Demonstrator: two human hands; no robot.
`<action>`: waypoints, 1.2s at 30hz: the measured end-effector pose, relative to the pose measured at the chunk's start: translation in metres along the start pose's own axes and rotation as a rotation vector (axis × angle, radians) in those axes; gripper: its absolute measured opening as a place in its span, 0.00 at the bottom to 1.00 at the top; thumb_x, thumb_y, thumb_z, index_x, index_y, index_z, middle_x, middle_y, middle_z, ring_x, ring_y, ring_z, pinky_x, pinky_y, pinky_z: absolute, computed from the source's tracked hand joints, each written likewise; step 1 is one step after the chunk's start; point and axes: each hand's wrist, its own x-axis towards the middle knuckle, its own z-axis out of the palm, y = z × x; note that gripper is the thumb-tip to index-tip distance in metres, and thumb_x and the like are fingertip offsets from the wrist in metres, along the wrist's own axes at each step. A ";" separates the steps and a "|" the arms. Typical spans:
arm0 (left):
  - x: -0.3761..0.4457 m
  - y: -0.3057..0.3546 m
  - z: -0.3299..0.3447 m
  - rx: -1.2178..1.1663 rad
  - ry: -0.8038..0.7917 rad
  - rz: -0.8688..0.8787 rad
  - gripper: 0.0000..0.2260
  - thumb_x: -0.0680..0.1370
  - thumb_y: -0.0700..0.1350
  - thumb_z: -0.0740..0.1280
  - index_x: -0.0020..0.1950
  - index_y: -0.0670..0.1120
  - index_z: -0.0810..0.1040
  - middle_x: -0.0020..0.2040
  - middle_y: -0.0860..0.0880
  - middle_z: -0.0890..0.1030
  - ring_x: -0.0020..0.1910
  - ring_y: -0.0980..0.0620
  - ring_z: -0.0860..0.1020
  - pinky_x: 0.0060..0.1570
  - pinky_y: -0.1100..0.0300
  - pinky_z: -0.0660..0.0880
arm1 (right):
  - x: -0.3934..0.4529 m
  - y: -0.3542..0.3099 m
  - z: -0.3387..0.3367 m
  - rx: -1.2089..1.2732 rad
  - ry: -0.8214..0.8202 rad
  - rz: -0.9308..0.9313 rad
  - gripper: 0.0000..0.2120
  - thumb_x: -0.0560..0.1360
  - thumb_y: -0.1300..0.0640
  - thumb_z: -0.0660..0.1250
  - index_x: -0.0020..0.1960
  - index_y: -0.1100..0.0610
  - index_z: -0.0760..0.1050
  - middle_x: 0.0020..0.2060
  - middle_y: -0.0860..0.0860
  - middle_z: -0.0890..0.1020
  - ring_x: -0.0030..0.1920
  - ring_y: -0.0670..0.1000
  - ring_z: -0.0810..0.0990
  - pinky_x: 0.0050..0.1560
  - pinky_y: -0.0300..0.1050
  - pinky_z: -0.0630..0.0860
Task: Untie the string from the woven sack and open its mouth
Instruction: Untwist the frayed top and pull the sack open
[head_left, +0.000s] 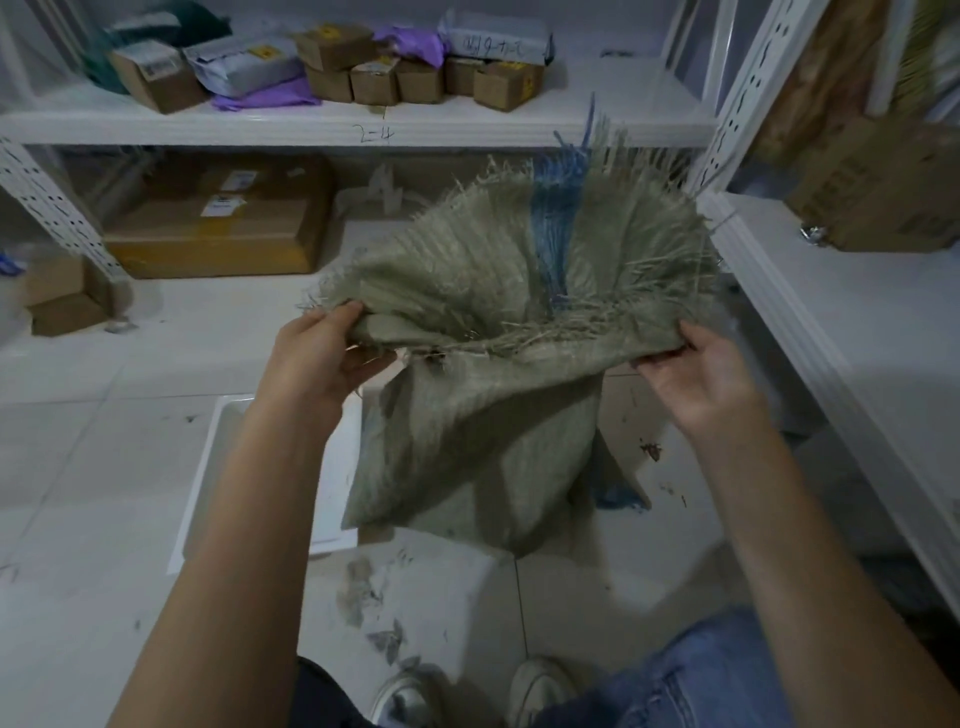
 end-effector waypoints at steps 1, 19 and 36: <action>0.000 0.002 -0.003 -0.017 0.007 0.001 0.06 0.80 0.40 0.61 0.44 0.42 0.74 0.43 0.43 0.79 0.39 0.47 0.80 0.36 0.56 0.82 | 0.001 -0.003 -0.003 -0.018 0.012 -0.009 0.14 0.82 0.61 0.49 0.58 0.61 0.72 0.65 0.57 0.74 0.63 0.57 0.74 0.59 0.52 0.70; 0.047 -0.011 -0.056 0.345 0.079 -0.394 0.08 0.75 0.46 0.68 0.48 0.43 0.77 0.34 0.44 0.82 0.31 0.48 0.81 0.24 0.57 0.78 | 0.032 -0.020 -0.067 -0.802 0.286 0.129 0.16 0.80 0.58 0.56 0.37 0.60 0.73 0.17 0.51 0.79 0.17 0.47 0.78 0.15 0.37 0.72; 0.073 -0.191 0.047 2.081 -0.438 0.831 0.48 0.73 0.64 0.61 0.76 0.40 0.34 0.78 0.39 0.42 0.77 0.37 0.42 0.72 0.33 0.45 | 0.090 0.009 -0.086 -0.927 0.094 0.408 0.30 0.76 0.60 0.63 0.15 0.65 0.75 0.17 0.56 0.79 0.16 0.50 0.78 0.13 0.39 0.71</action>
